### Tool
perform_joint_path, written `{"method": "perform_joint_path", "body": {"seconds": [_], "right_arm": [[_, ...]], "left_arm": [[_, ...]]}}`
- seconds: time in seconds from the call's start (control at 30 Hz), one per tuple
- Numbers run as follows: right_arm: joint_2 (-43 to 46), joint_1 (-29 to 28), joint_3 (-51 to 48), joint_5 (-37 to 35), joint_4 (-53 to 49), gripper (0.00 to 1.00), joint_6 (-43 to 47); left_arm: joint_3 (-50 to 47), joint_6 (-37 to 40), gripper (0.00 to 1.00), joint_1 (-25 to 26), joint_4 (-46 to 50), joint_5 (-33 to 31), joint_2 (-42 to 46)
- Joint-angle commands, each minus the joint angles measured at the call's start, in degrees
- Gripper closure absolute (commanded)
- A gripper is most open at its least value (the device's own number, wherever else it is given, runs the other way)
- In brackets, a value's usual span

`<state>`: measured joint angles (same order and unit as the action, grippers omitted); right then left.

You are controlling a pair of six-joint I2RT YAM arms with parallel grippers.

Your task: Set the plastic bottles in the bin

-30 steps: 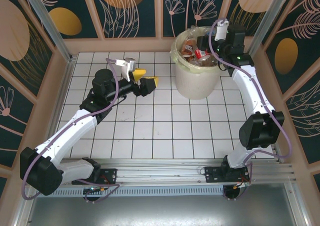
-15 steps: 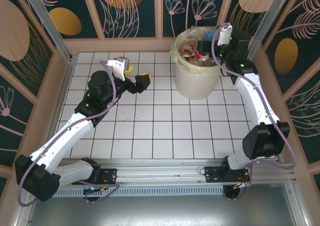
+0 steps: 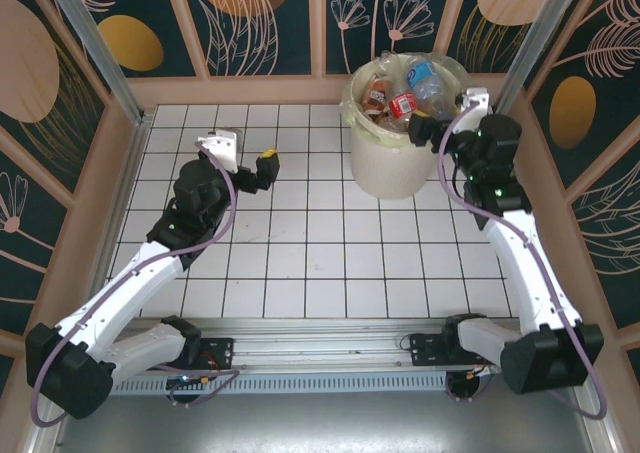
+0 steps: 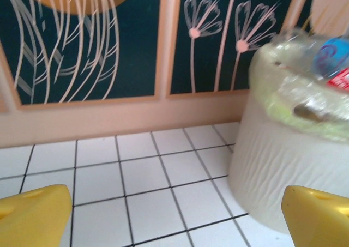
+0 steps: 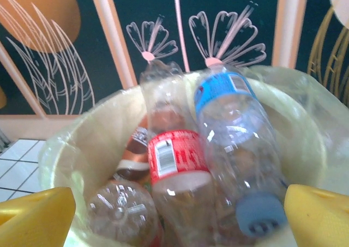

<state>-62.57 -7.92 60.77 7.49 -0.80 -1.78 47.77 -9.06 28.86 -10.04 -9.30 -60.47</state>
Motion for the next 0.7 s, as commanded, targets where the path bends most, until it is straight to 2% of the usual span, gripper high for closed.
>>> {"method": "perform_joint_path", "body": {"seconds": [0.0,0.13,0.27,0.53,0.67], "right_arm": [[6.0,0.0,-7.4,-4.7,7.4,0.01,-1.2],[13.2,0.1,-15.5,-6.2,11.1,0.01,-1.7],[16.6,0.1,-21.1,-8.0,12.7,0.01,-3.0],[17.3,0.2,-34.9,-15.1,24.6,0.01,-5.0],[16.0,0.5,-39.7,-19.3,30.2,0.01,-5.7]], "left_arm": [[-2.9,0.4,0.01,-1.9,-4.1,-3.8,1.0],[-5.9,-1.7,0.01,-4.7,-5.7,-3.8,2.7],[-11.5,-1.0,0.01,-6.0,-11.0,-7.5,5.3],[-19.6,0.7,0.01,-8.5,-15.6,-15.6,7.9],[-23.1,1.5,0.01,-9.4,-18.5,-16.4,8.0]]}}
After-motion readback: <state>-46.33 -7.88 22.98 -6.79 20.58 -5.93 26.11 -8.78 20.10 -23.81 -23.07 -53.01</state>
